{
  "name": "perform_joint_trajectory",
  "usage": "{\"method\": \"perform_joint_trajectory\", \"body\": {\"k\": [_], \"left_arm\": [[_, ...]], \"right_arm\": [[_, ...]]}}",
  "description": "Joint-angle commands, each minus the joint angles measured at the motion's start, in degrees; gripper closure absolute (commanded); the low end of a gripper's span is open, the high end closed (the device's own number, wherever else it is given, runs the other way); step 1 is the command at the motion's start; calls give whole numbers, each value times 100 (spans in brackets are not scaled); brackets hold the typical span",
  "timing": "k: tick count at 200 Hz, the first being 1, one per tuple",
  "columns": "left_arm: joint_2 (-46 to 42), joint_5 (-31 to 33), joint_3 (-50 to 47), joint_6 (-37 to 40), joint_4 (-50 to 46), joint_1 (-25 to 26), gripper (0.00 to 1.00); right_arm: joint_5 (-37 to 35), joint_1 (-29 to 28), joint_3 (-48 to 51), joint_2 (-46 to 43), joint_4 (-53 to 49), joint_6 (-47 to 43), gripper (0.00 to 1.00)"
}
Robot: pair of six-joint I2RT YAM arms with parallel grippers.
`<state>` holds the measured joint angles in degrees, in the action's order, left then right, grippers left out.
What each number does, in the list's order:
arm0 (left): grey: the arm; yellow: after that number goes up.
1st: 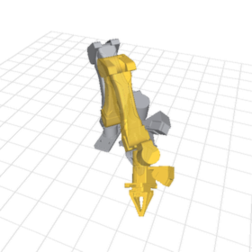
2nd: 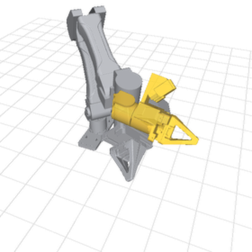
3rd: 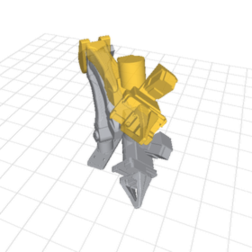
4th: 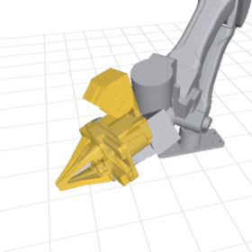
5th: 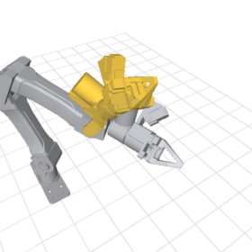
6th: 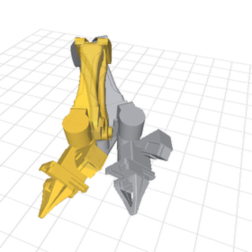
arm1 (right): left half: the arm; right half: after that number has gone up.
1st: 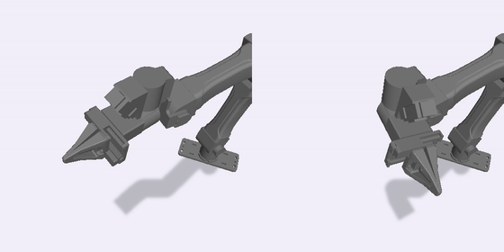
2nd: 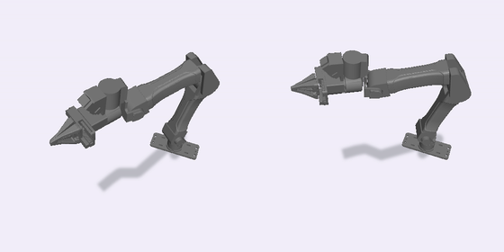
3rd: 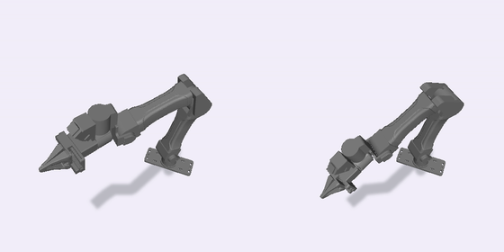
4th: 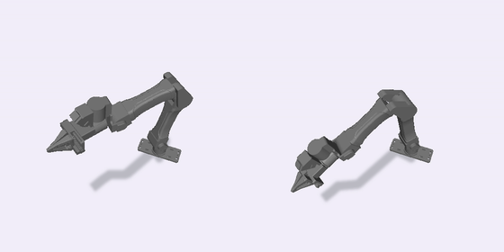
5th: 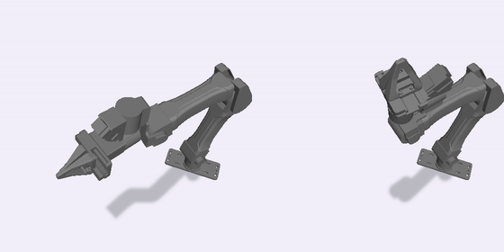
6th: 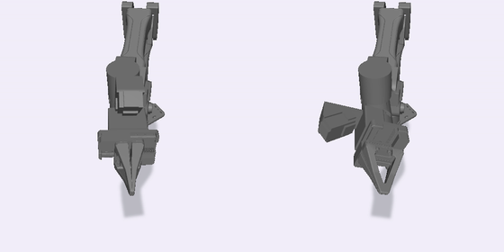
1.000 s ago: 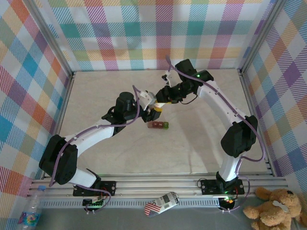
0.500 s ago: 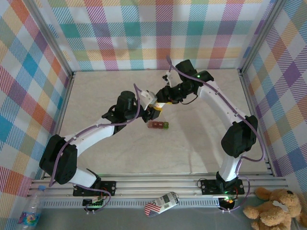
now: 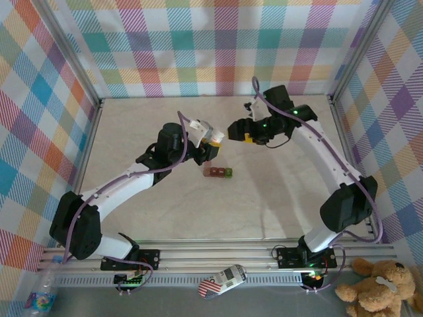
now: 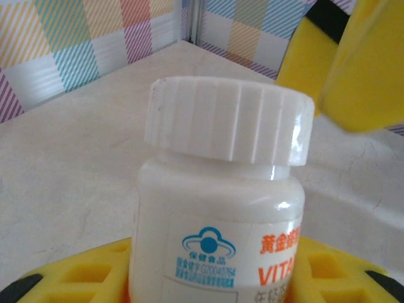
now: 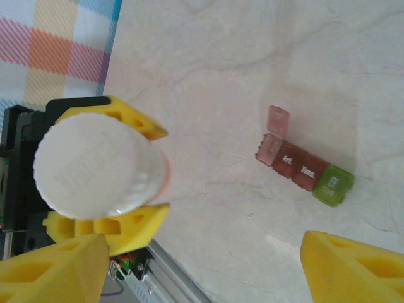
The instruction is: Sort the pills into containers
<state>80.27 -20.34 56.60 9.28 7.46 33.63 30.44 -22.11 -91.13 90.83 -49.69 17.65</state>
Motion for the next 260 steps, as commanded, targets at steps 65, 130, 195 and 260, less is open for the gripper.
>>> {"method": "perform_joint_trajectory", "body": {"k": [65,130,195,260], "left_arm": [[432,-671,997,118,-1083,30,100],[711,-1086,1235,-64,-1175,23,100],[718,-1148,1238,-197,-1063,30,100],[657,-1179,1239,-242,-1041,30,100]], "right_arm": [[-179,69,1558,-1245,3014,2074,20],[-199,-52,1457,-997,3145,2290,27],[-162,-248,1418,-756,3170,2284,29],[-119,-325,1345,-574,3150,2225,36]]}}
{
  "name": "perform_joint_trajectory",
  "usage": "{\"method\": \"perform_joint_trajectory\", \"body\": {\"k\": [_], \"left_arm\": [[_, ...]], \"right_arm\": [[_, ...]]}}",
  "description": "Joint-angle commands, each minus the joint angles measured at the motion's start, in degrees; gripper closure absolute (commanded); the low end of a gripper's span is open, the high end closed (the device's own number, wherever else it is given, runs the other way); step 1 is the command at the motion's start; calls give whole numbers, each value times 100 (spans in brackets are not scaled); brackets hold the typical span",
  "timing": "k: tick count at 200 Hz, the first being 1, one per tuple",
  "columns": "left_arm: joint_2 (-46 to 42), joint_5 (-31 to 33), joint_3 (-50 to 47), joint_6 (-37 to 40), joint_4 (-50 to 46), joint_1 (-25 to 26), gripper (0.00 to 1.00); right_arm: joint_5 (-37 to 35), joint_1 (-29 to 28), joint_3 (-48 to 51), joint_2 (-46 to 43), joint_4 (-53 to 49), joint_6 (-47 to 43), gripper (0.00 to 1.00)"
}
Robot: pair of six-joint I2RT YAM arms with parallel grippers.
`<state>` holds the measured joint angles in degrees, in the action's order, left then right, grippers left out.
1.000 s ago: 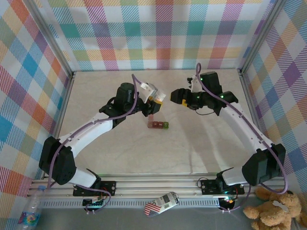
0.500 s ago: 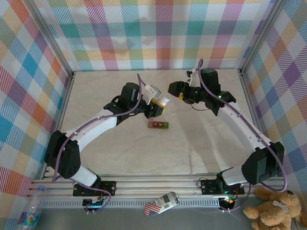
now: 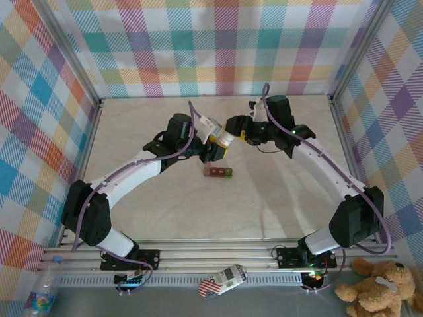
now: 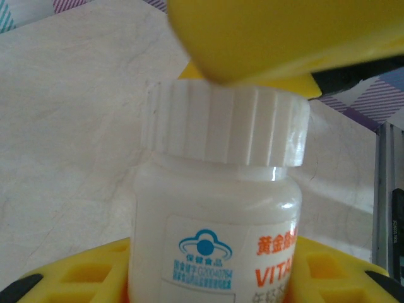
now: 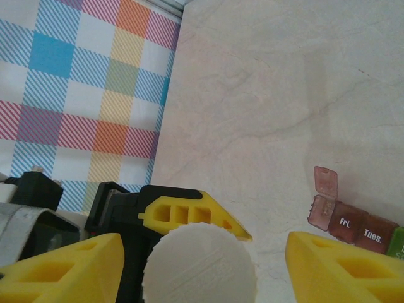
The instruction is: Sort the pills into containers
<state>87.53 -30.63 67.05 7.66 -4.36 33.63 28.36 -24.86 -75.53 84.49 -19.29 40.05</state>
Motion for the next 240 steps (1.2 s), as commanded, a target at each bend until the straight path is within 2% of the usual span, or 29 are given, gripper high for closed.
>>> {"method": "perform_joint_trajectory", "body": {"k": [1,54,99,154,176,193,214,226,240], "left_arm": [[-73,-152,195,-80,139,30,100],[-112,-145,195,-81,129,30,100],[-138,-118,181,-80,142,30,100],[-268,-230,142,-173,214,30,100],[-324,-278,99,-236,265,30,100],[-349,-260,82,-248,263,30,100],[-382,-203,59,-208,231,30,100],[-399,-154,50,-175,211,30,100],[-411,-89,40,-143,189,29,100]], "right_arm": [[90,-47,-216,68,110,-11,36],[230,-52,-258,134,124,-80,48],[711,-52,-171,103,233,-456,54],[1749,-34,16,83,367,-2205,57],[1955,5,-27,154,318,-2536,57],[2017,62,-67,175,423,-2389,53],[1871,134,20,-31,760,-1873,31],[1676,174,71,-207,863,-1588,24],[1470,192,103,-403,885,-1317,20]]}}
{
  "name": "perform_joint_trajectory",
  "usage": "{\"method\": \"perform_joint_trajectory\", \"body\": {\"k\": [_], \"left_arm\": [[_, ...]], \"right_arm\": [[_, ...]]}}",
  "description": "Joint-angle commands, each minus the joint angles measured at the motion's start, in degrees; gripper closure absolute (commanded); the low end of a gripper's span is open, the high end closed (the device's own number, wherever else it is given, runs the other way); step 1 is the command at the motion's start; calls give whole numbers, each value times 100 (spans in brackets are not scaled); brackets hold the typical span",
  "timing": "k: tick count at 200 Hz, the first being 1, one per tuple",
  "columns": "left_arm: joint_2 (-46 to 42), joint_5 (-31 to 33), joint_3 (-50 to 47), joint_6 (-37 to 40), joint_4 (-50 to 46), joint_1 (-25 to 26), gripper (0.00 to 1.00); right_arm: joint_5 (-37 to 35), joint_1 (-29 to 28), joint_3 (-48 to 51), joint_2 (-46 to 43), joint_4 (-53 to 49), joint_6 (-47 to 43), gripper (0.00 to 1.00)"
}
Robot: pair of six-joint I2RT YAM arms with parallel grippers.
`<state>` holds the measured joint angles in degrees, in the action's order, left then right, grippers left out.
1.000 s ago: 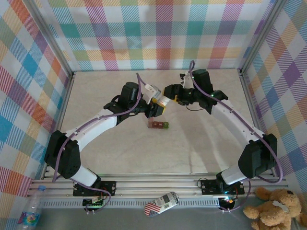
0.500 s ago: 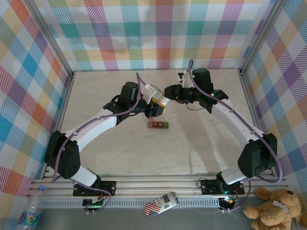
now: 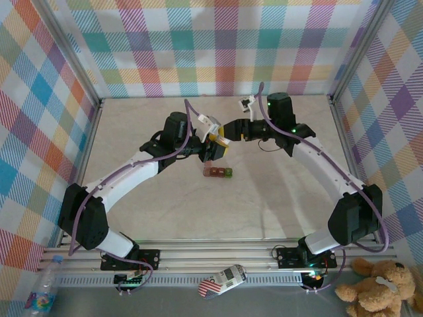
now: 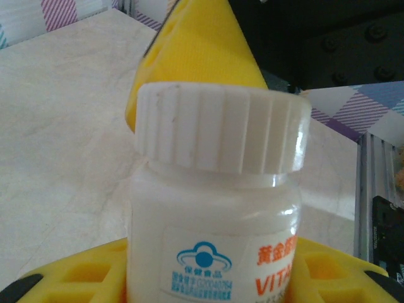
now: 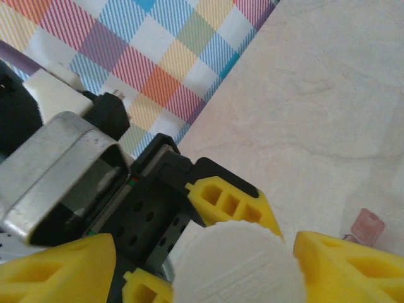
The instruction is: Sort the pills into containers
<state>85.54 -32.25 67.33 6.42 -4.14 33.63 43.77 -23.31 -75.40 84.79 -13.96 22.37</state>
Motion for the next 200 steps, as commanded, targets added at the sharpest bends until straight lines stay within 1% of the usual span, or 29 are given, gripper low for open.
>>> {"method": "perform_joint_trajectory", "body": {"k": [1,21,37,58,77,100,156,200], "left_arm": [[-208,75,14,-14,163,30,100],[-221,180,17,64,107,27,100],[-233,275,8,120,74,30,100],[-261,413,-18,167,57,29,100],[-273,478,-38,192,61,30,100],[-265,492,-31,193,64,30,100],[-239,456,-27,161,83,28,100],[-239,430,-10,132,77,30,100]], "right_arm": [[-88,41,92,-444,351,469,20],[-387,37,134,-629,221,776,19],[-942,37,93,-683,-154,1087,20],[-1360,33,139,-684,-387,1551,22],[-1538,20,187,-642,-398,1867,23],[-1463,4,107,-510,-343,2048,24],[-1474,-146,-141,-238,-330,2043,24],[-1424,-262,-299,-71,-282,2023,28]]}}
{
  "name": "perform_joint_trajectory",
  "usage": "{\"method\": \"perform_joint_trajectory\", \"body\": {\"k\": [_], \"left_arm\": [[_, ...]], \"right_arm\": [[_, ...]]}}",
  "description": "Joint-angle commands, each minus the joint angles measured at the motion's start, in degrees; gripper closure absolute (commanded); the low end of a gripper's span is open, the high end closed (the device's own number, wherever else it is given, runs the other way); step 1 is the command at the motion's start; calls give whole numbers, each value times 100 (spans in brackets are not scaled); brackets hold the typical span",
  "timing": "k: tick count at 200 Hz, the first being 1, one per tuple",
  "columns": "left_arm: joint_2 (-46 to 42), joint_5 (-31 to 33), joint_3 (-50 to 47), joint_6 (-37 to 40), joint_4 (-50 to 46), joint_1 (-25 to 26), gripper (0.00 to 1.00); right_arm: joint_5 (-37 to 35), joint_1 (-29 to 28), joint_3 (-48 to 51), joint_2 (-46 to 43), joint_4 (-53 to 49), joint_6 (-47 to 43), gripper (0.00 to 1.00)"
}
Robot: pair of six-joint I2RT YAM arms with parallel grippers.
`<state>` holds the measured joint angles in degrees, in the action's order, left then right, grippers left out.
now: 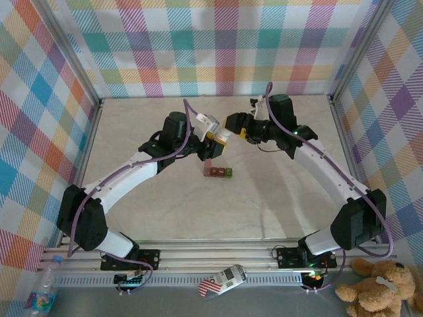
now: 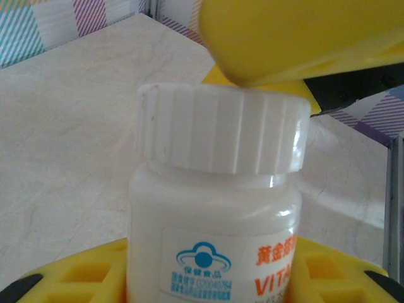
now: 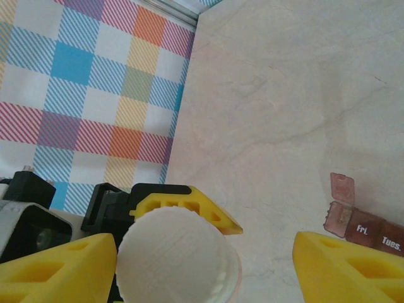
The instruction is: Sort the pills into containers
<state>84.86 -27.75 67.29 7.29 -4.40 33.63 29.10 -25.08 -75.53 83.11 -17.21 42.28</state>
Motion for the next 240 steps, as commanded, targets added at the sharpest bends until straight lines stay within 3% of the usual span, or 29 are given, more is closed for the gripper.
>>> {"method": "perform_joint_trajectory", "body": {"k": [1,60,135,198,225,240], "left_arm": [[-171,-20,-5,45,105,30,100],[-196,-20,3,31,80,30,100],[-206,-28,-5,24,113,30,100],[-323,-271,-14,-37,141,30,100],[-343,-319,-19,-76,146,29,100],[-344,-289,-32,-69,150,30,100]], "right_arm": [[47,-85,-286,103,43,29,28],[71,-212,-432,247,-9,-52,34],[439,-230,-372,298,35,-484,59],[2345,141,-210,409,416,-2313,56],[2594,183,-262,489,470,-2305,54],[2496,195,-196,409,598,-2100,43]]}}
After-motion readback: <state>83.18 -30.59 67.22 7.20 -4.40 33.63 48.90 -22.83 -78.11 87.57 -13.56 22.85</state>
